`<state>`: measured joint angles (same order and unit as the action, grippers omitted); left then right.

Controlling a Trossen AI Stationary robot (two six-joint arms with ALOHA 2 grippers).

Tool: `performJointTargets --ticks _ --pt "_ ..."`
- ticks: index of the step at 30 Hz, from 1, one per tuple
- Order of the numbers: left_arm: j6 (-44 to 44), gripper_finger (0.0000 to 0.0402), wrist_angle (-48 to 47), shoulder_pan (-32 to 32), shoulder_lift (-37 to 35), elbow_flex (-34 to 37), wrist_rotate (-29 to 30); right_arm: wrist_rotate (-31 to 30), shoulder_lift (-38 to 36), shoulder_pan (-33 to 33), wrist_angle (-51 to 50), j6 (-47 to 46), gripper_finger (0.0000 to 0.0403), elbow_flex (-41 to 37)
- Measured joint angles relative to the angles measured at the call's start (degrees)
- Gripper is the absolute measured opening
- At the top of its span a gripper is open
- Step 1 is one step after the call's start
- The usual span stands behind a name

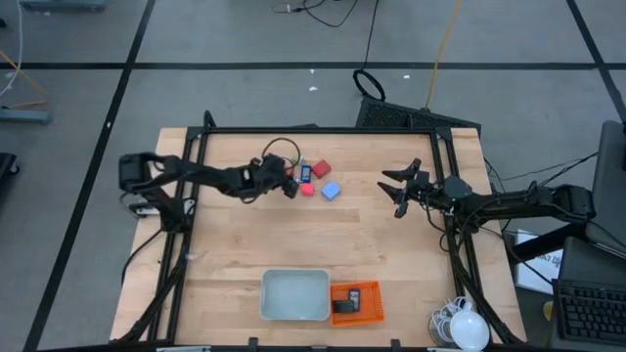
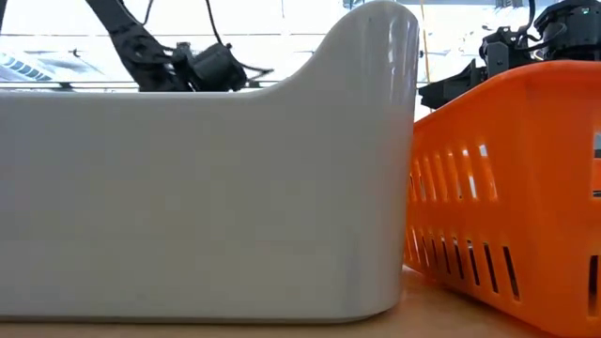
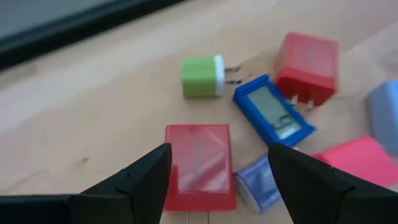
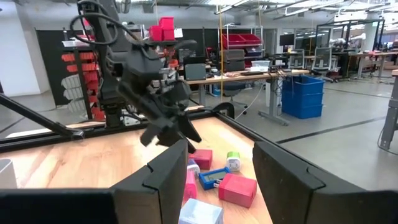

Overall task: Pick & Place Office items
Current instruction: Put the left red charger adapter into the gray bin

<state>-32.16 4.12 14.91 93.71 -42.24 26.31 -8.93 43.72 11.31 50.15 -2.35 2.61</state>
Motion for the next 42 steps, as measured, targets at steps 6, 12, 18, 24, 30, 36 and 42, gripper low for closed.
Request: performJointTargets --ticks 6,12,18,24,30,36,42 --pt "-0.03 0.0271 0.29 2.47 3.25 -0.96 -4.34 0.01 0.02 0.0 -0.25 -0.01 0.0171 0.01" --pt "-0.09 0.0271 -1.83 2.76 2.98 -0.83 -4.86 0.01 0.02 0.0 -0.33 0.0 0.0171 0.01" --pt "-3.64 0.0271 -6.49 2.98 3.19 -0.46 -4.82 0.01 0.0 0.0 -0.33 0.0 0.0171 -0.02" --pt "-3.82 0.0271 -8.3 3.09 3.08 -0.61 -5.53 0.02 0.01 0.0 -0.34 0.0 0.0171 0.01" --pt "-7.06 0.0271 -8.35 3.11 3.08 -0.61 -4.99 0.03 0.01 0.0 -0.33 0.0 0.0171 0.0" --pt "-11.47 0.0271 -6.86 3.07 3.06 -0.61 -4.81 0.03 0.0 0.01 -0.34 -0.01 0.0171 0.0" --pt "-10.43 0.0271 -6.97 3.07 3.06 -0.61 -3.38 0.03 0.0 0.02 -0.35 0.0 0.0171 0.01"
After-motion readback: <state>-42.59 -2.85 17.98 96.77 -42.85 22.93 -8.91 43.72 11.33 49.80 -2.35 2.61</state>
